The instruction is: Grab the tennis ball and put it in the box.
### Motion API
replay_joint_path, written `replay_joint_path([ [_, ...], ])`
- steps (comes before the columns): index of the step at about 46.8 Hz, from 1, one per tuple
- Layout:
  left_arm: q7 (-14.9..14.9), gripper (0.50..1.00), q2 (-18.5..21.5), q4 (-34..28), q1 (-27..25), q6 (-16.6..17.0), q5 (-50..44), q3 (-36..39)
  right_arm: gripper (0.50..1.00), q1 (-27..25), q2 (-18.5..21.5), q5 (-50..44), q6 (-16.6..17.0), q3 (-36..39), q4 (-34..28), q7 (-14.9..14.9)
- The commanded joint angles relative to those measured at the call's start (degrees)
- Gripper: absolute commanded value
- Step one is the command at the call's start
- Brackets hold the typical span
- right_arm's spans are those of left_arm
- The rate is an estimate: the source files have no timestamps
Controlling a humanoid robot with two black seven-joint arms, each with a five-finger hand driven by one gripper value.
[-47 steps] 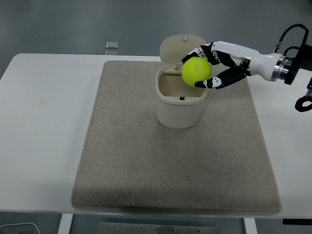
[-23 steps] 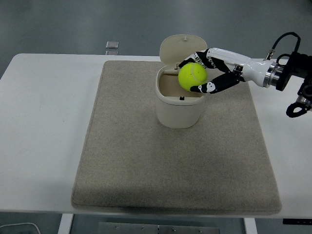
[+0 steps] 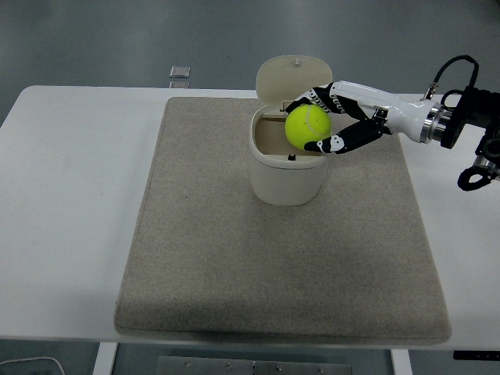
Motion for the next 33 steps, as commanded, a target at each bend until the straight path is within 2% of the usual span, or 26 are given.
replay_joint_path([
  [1,0.00,0.992,0.00,0.00,0.00,0.00,-0.06,0.00,0.850,0.05,0.00,0.08,0.02,0.03,0.00,0.00],
  [12,0.00,0.992,0.00,0.00,0.00,0.00,0.03,0.00,0.850,0.05,0.00,0.08,0.10,0.03,0.00,0.00],
  [17,0.00,0.992,0.00,0.00,0.00,0.00,0.03,0.00,0.850,0.22,-0.53,0.43,1.59,0.29,0.09,0.09],
  [22,0.00,0.992,0.00,0.00,0.00,0.00,0.03,0.00,0.850,0.31,-1.58,2.98,7.65,1.35,0.09,0.09],
  [26,0.00,0.992,0.00,0.00,0.00,0.00,-0.06,0.00,0.850,0.40,-4.39,7.28,13.28,1.44,0.09,0.09],
  [33,0.00,0.992,0.00,0.00,0.00,0.00,0.03,0.00,0.850,0.05,-8.17,13.79,17.51,2.05,0.00,0.09],
])
